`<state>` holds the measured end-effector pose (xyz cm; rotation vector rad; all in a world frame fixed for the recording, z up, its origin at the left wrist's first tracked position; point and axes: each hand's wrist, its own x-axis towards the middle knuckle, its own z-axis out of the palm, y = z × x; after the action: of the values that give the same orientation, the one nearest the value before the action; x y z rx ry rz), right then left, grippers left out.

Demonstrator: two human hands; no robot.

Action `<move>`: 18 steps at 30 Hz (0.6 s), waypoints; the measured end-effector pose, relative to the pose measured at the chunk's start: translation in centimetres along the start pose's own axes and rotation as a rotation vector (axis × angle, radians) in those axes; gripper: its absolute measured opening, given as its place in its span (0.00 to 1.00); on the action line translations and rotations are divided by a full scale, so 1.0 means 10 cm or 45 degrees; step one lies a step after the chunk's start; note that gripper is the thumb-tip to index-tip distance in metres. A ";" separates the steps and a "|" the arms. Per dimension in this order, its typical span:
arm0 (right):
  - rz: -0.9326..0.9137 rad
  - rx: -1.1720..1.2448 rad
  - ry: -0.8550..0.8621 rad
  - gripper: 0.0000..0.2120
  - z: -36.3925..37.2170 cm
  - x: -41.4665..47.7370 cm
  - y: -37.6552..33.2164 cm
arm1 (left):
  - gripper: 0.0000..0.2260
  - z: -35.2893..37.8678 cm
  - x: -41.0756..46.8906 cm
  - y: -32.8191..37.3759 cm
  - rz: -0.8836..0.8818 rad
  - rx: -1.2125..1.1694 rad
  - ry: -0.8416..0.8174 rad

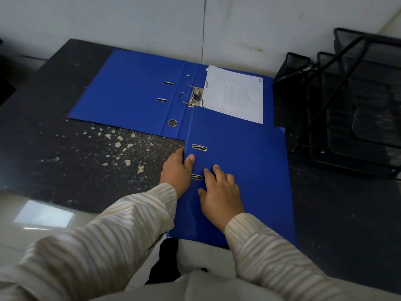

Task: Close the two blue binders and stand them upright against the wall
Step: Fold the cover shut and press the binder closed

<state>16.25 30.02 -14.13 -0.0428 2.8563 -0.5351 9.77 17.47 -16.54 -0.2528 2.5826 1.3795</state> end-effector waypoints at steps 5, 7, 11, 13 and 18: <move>-0.006 -0.017 -0.007 0.25 -0.01 -0.01 -0.01 | 0.19 0.01 -0.03 -0.03 0.003 0.025 -0.004; -0.005 -0.017 -0.006 0.25 -0.01 -0.01 0.00 | 0.21 0.02 -0.02 -0.02 -0.018 0.116 0.008; 0.000 -0.022 0.003 0.25 0.01 -0.02 -0.02 | 0.23 0.05 -0.05 0.05 0.000 0.478 0.087; -0.001 -0.026 0.004 0.25 0.01 -0.02 -0.03 | 0.23 0.07 -0.09 0.10 0.023 0.633 0.153; 0.003 -0.031 0.004 0.25 0.01 -0.02 -0.03 | 0.23 0.08 -0.09 0.09 0.035 0.596 0.151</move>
<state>16.43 29.72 -14.13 -0.0428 2.8661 -0.5000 10.47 18.69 -16.03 -0.2274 2.9182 0.7483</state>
